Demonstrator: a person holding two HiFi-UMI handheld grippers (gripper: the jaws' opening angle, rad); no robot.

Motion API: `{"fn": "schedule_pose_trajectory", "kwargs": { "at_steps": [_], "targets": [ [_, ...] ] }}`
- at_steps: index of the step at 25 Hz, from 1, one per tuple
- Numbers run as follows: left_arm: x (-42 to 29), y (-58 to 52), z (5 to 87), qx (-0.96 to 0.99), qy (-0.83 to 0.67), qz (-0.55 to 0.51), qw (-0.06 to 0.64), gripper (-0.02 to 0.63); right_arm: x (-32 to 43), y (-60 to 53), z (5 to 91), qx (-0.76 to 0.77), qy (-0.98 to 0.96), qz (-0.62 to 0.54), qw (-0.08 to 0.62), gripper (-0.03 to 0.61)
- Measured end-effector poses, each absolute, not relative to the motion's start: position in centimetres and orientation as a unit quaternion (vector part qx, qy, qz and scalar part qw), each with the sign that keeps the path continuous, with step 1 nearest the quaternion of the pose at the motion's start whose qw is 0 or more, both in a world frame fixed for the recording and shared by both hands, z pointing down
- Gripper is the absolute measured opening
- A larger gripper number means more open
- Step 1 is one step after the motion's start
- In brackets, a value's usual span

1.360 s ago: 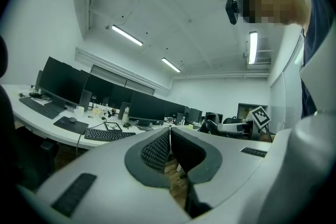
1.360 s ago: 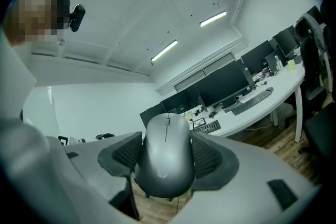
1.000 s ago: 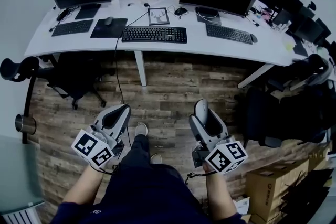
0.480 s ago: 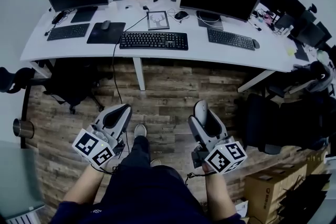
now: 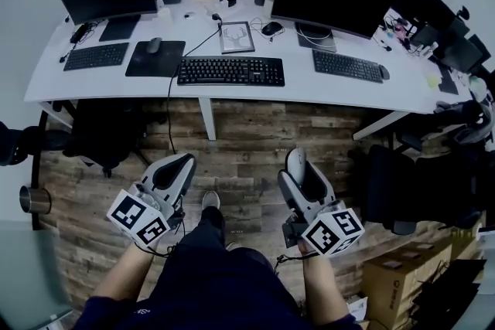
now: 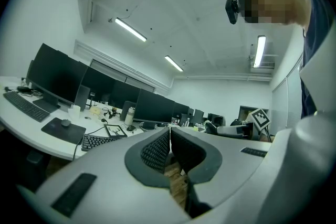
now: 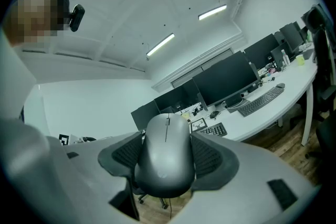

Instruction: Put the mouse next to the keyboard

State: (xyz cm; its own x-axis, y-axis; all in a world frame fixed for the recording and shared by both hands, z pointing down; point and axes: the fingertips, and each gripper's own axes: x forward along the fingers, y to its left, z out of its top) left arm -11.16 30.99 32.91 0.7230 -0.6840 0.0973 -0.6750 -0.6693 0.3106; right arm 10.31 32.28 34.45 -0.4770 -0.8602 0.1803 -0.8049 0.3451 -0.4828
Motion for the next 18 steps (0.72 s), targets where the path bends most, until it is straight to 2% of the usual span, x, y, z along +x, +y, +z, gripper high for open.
{"fn": "schedule_pose_trajectory", "kwargs": {
  "at_steps": [18],
  "targets": [
    [-15.0,19.2,33.8,0.919,-0.351,-0.018,0.179,0.031,5.8,21.2,34.8,-0.523,0.81,-0.264,0.029,0.298]
  ]
}}
